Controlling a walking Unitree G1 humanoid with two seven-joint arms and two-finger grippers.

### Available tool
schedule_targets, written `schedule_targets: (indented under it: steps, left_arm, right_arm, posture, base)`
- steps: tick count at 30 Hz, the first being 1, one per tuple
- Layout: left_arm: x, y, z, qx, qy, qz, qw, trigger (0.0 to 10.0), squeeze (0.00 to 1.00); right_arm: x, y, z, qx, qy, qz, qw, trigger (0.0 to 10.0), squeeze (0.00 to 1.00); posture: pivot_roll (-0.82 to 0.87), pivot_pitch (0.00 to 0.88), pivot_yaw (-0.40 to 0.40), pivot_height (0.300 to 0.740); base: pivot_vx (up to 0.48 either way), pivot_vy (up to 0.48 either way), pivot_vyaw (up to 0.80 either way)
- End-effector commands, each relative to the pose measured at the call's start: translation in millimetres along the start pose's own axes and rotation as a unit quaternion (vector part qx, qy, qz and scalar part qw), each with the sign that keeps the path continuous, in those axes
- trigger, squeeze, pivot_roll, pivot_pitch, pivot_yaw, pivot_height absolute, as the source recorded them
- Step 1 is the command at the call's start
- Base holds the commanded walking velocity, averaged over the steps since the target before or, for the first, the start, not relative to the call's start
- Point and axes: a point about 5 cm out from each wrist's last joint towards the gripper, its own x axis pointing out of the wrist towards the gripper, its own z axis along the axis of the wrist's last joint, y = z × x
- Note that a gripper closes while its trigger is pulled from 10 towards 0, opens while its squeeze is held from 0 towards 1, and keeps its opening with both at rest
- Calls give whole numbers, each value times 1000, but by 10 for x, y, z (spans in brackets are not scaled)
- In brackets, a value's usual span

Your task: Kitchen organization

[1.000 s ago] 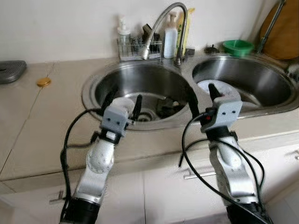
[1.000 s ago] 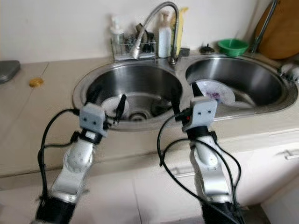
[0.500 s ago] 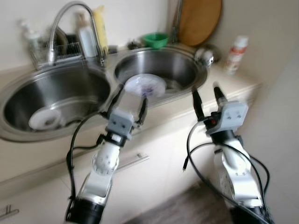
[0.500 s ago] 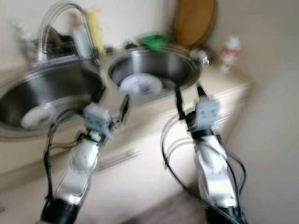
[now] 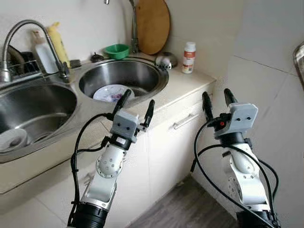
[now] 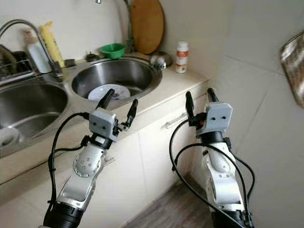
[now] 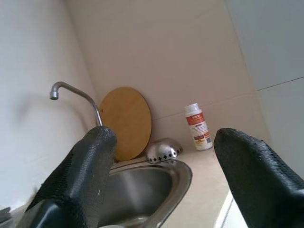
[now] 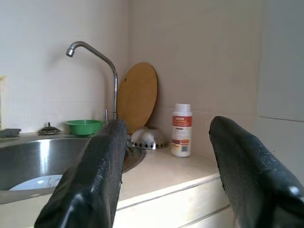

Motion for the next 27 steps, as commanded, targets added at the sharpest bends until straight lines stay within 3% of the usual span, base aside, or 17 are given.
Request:
schedule_targets:
  steps: [1, 6, 27]
  left_arm:
    - [6, 0, 2, 6, -1, -3, 1000, 10000, 0]
    - [-5, -29, -18, 11, 5, -11, 1000, 10000, 0]
    - [-13, -35, -41, 13, 12, -14, 1000, 10000, 0]
  right_arm:
    - [13, 11, 31, -6, -5, 4, 1000, 10000, 0]
    - [6, 7, 18, -8, -2, 2, 1000, 10000, 0]
    - [24, -29, -31, -22, 13, -14, 1000, 10000, 0]
  posture:
    - [35, 0, 30, 740]
    - [35, 0, 29, 740]
    - [33, 0, 31, 740]
  base:
    - [0, 0, -800]
    - [0, 0, -800]
    - [0, -477, -800]
